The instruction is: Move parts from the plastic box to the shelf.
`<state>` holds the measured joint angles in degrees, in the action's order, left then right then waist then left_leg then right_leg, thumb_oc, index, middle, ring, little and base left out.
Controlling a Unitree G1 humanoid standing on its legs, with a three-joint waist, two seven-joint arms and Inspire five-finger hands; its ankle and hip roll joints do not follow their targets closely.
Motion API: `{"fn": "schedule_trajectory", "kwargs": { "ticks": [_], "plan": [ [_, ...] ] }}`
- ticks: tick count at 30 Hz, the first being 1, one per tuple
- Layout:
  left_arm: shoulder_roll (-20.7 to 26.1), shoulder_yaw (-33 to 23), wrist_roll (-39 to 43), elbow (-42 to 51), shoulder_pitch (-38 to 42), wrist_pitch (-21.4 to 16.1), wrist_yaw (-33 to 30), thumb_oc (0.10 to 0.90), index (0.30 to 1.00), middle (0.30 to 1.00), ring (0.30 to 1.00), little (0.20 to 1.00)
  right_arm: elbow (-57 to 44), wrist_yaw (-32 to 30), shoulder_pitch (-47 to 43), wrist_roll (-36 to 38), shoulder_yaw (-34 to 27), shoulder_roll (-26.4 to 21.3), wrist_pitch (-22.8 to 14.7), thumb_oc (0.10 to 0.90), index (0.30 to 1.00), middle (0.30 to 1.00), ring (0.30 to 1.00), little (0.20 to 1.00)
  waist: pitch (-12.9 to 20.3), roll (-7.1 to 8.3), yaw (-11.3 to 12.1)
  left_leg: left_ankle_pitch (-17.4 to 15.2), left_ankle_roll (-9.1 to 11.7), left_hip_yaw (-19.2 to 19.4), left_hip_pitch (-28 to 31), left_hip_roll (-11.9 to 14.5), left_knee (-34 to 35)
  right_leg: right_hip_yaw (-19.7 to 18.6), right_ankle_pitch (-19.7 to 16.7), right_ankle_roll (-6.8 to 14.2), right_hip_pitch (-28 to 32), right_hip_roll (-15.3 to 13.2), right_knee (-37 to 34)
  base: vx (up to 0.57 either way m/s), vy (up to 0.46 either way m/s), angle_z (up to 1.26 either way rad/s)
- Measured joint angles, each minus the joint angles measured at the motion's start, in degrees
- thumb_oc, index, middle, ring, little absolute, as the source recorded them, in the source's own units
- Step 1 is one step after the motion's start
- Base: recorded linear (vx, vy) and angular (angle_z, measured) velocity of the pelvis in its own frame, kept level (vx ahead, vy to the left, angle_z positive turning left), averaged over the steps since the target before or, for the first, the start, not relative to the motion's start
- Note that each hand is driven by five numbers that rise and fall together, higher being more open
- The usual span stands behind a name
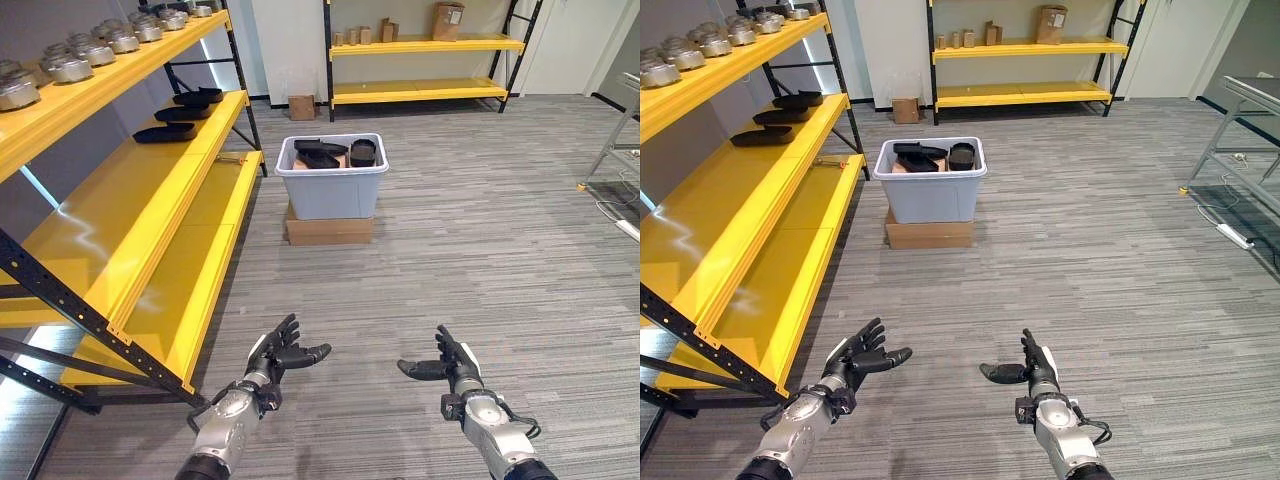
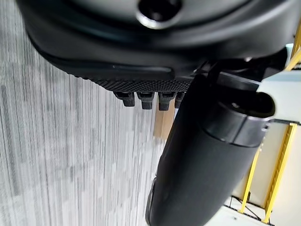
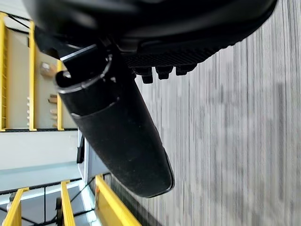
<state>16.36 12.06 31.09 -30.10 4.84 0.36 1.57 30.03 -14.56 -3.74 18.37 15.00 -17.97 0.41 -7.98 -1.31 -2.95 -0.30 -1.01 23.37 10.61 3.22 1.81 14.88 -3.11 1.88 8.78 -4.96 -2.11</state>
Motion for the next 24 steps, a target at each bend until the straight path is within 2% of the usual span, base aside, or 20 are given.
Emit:
{"fn": "schedule_trajectory", "kwargs": {
  "ticks": [9, 15, 18, 24],
  "plan": [
    [0.0, 0.0, 0.0, 0.0, 0.0, 0.2, -0.1, 0.900, 1.000, 1.000, 1.000, 1.000, -0.1, -0.5, -0.1, -2.8, 0.0, 0.0, -0.8, 0.900, 1.000, 1.000, 1.000, 1.000, -1.5, -0.59, 0.0, 0.2, 0.3, 0.0, 0.4, -0.3, 0.8, 0.0, -0.1, 0.2, 0.5, 0.0, -1.1, 0.01, 0.004, 0.00],
    [0.0, -0.1, 0.0, 0.1, 0.0, 0.2, -1.2, 0.900, 1.000, 1.000, 1.000, 1.000, -1.4, -3.2, -0.1, -7.3, 0.0, -0.1, -4.0, 0.900, 1.000, 1.000, 1.000, 1.000, -1.7, -0.51, 0.0, 0.2, 0.3, -0.1, 0.5, -0.4, 1.3, 0.1, -0.1, 0.2, 0.6, 0.1, -1.3, 0.01, 0.033, 0.01],
    [0.0, -0.1, 0.1, 0.5, 0.0, 0.2, -1.5, 0.900, 1.000, 1.000, 1.000, 1.000, -3.6, -3.2, -0.1, -8.2, 0.0, -0.6, -4.3, 0.900, 1.000, 1.000, 1.000, 1.000, -2.8, -0.64, 0.0, 0.2, 0.3, -0.1, 0.5, -0.5, 1.4, 0.1, -0.1, 0.2, 0.5, 0.0, -1.2, 0.00, 0.061, 0.01],
    [-1.6, -1.2, 2.3, 0.5, -0.1, -0.1, -3.8, 0.900, 1.000, 1.000, 1.000, 1.000, -3.5, -2.8, -0.1, -8.1, 0.0, -0.5, -4.4, 0.900, 1.000, 1.000, 1.000, 1.000, -3.1, -0.45, 0.0, 0.2, 0.3, -0.2, 0.5, -0.5, 1.6, 0.2, 0.0, 0.3, 0.5, 0.0, -1.0, 0.03, 0.088, 0.02]
  ]
}}
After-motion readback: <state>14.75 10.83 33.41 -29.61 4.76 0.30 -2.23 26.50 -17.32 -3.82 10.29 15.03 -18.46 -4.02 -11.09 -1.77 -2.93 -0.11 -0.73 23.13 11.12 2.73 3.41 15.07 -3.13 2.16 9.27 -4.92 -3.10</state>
